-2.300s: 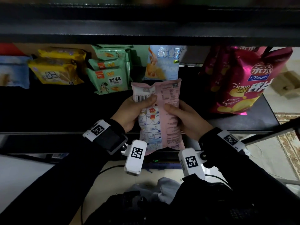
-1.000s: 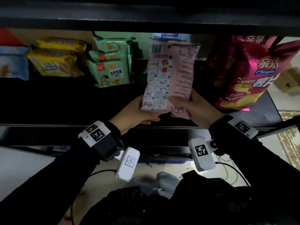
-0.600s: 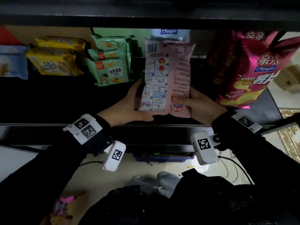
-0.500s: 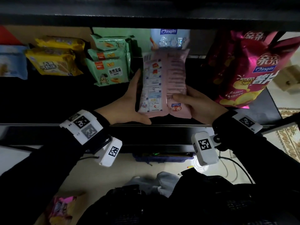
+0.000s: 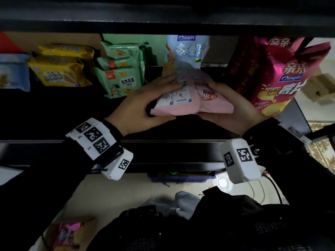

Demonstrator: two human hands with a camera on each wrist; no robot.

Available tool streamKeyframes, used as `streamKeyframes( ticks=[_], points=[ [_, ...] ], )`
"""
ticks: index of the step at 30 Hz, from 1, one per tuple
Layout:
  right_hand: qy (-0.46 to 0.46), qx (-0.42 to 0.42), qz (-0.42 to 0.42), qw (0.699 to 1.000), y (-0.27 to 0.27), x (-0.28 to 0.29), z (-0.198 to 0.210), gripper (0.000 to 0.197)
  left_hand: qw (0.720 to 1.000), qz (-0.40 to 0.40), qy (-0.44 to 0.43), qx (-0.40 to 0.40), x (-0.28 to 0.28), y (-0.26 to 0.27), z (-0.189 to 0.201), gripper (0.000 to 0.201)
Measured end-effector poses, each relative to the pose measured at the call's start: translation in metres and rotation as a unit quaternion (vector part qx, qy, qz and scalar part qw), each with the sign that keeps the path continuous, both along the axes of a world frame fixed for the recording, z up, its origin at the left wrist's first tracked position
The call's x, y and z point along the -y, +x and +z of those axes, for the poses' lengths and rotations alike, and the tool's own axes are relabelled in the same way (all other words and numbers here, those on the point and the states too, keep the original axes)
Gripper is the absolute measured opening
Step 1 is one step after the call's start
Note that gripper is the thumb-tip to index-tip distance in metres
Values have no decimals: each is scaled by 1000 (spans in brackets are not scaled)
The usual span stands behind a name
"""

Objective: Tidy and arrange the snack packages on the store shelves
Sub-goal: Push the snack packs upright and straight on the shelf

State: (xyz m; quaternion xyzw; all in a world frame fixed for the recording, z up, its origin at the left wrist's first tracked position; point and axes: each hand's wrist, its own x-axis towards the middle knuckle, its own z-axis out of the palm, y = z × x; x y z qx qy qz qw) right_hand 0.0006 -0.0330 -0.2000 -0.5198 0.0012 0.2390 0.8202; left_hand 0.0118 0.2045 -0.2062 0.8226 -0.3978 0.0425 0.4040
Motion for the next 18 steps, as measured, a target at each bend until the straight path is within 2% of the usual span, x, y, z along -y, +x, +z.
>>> streamKeyframes(
  ticks=[2,5,8,9,11,13,15,18],
  points=[
    [-12,-2,26,1000,2,2,2,48,997,21,-70,-7,2,-2,2,63],
    [-115,20,37,993,8,4,1,69,971,104,-189,-99,8,-3,9,49],
    [-159,63,18,985,13,0,-1,76,916,142,-301,-223,11,5,15,31],
    [-156,83,1,984,13,-3,-1,71,897,132,-333,-261,11,9,15,31],
    [-151,128,-36,979,12,-10,-2,44,851,115,-382,-343,10,15,15,30],
    [-159,137,-60,976,12,-17,-5,29,810,131,-385,-422,10,20,16,32],
    [-165,126,-61,976,10,-19,-8,32,777,154,-375,-481,9,25,13,43],
    [-168,99,-42,980,7,-18,-15,45,717,167,-373,-565,8,29,9,46]
  ],
)
